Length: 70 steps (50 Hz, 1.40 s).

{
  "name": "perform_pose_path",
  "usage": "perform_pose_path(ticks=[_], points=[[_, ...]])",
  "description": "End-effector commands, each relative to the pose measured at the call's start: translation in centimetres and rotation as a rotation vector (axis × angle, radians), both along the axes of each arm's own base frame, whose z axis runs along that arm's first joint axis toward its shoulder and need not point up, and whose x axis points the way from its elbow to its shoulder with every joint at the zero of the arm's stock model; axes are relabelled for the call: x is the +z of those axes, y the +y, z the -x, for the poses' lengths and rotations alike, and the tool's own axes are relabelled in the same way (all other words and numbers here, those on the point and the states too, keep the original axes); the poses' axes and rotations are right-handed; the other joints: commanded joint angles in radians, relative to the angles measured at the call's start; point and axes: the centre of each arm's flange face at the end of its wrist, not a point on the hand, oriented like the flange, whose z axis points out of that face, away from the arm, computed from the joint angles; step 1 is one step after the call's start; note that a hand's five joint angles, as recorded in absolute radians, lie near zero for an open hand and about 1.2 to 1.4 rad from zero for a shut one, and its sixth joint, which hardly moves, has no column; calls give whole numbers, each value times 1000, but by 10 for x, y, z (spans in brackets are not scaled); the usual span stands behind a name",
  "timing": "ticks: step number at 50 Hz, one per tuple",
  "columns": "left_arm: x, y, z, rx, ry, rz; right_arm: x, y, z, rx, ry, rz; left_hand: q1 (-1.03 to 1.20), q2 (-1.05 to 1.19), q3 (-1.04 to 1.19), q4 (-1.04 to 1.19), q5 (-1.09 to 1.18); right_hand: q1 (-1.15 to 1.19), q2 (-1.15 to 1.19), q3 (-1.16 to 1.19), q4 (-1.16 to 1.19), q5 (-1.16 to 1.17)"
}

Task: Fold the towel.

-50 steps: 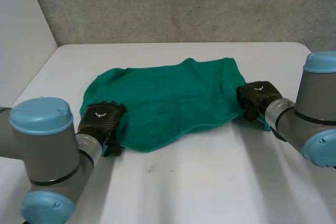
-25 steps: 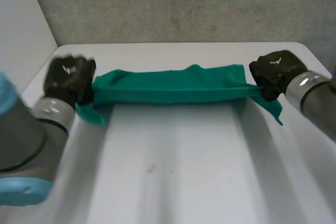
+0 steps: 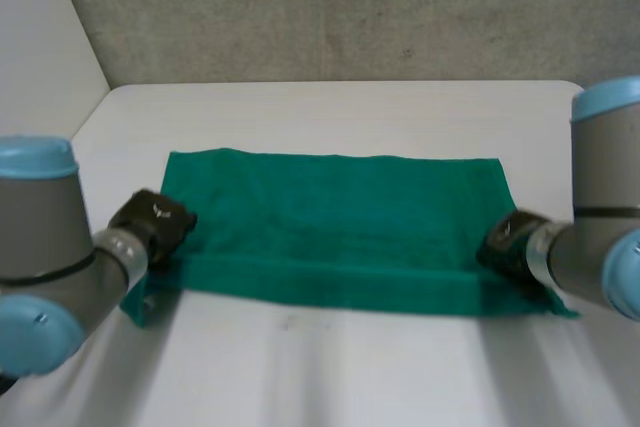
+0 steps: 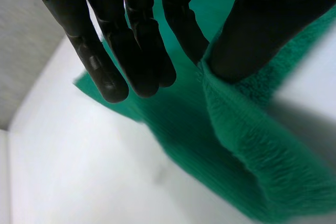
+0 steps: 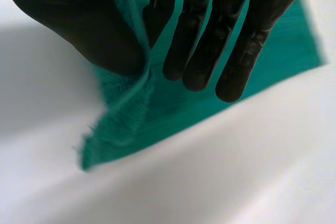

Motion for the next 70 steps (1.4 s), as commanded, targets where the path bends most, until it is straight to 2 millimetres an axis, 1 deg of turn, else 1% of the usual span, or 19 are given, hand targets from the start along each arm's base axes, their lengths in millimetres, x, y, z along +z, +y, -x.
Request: perform_pose_path(ticks=[1, 4, 5, 7, 8, 9, 12, 14, 16, 27, 36, 41, 48, 52, 54, 60, 66, 69, 70], points=[[87, -72, 32, -17, 152, 422, 88, -72, -35, -55, -228, 493, 248, 201, 205, 202, 269, 418, 223, 216, 207, 232], [138, -91, 39, -16, 242, 653, 135, -91, -43, -91, -396, 691, 248, 201, 205, 202, 269, 418, 223, 216, 207, 232], [173, -98, 42, -15, 311, 824, 166, -99, -46, -106, -529, 819, 248, 201, 205, 202, 269, 418, 223, 216, 207, 232], [208, -96, 44, -21, 388, 998, 195, -103, -46, -118, -658, 946, 248, 201, 205, 202, 269, 418, 223, 216, 207, 232], [225, -92, 44, -26, 432, 1080, 224, -101, -43, -113, -766, 1066, 248, 201, 205, 202, 269, 418, 223, 216, 207, 232], [253, -83, 41, -29, 515, 1215, 237, -97, -40, -107, -810, 1119, 248, 201, 205, 202, 269, 418, 223, 216, 207, 232], [265, -76, 39, -34, 593, 1285, 262, -77, -33, -86, -839, 1207, 248, 201, 205, 202, 269, 418, 223, 216, 207, 232], [253, -78, 35, -20, 588, 1215, 258, -73, -31, -84, -826, 1188, 248, 201, 205, 202, 269, 418, 223, 216, 207, 232], [240, -80, 33, -12, 570, 1145, 237, -75, -37, -72, -793, 1128, 248, 201, 205, 202, 269, 418, 223, 216, 207, 232], [125, -77, 17, 49, 482, 705, 150, -76, -42, -65, -687, 882, 248, 201, 205, 202, 269, 418, 223, 216, 207, 232], [21, -74, 17, 65, 384, 456, 25, -87, -47, -118, -539, 515, 248, 201, 205, 202, 269, 418, 223, 216, 207, 232], [-24, -68, 15, 80, 341, 340, -13, -86, -44, -150, -479, 403, 210, 163, 168, 164, 232, 418, 223, 216, 207, 232], [-50, -62, 13, 79, 289, 275, -23, -79, -37, -170, -463, 360, -400, -447, -442, -446, -378, 418, 223, 216, 207, 232], [-51, -63, 12, 73, 258, 282, -5, -76, -27, -214, -520, 372, -515, -562, -558, -561, -494, 418, 223, 216, 207, 232], [-51, -64, 9, 73, 229, 287, -4, -74, -24, -233, -536, 361, -658, -705, -701, -704, -637, 418, 223, 216, 207, 232], [-51, -66, 5, 86, 207, 295, -6, -69, -20, -249, -539, 347, -677, -724, -719, -723, -655, 418, 223, 216, 207, 232], [-51, -67, -4, 112, 198, 282, -10, -75, -7, -288, -527, 343, -557, -604, -600, -603, -536, 418, 223, 216, 207, 232], [-48, -67, -12, 130, 199, 281, -14, -74, -5, -292, -522, 329, 245, 198, 203, 199, 267, 418, 223, 216, 207, 232], [-43, -68, -18, 146, 195, 290, -14, -73, -5, -292, -521, 326, 248, 200, 205, 202, 269, 418, 223, 216, 207, 232]])
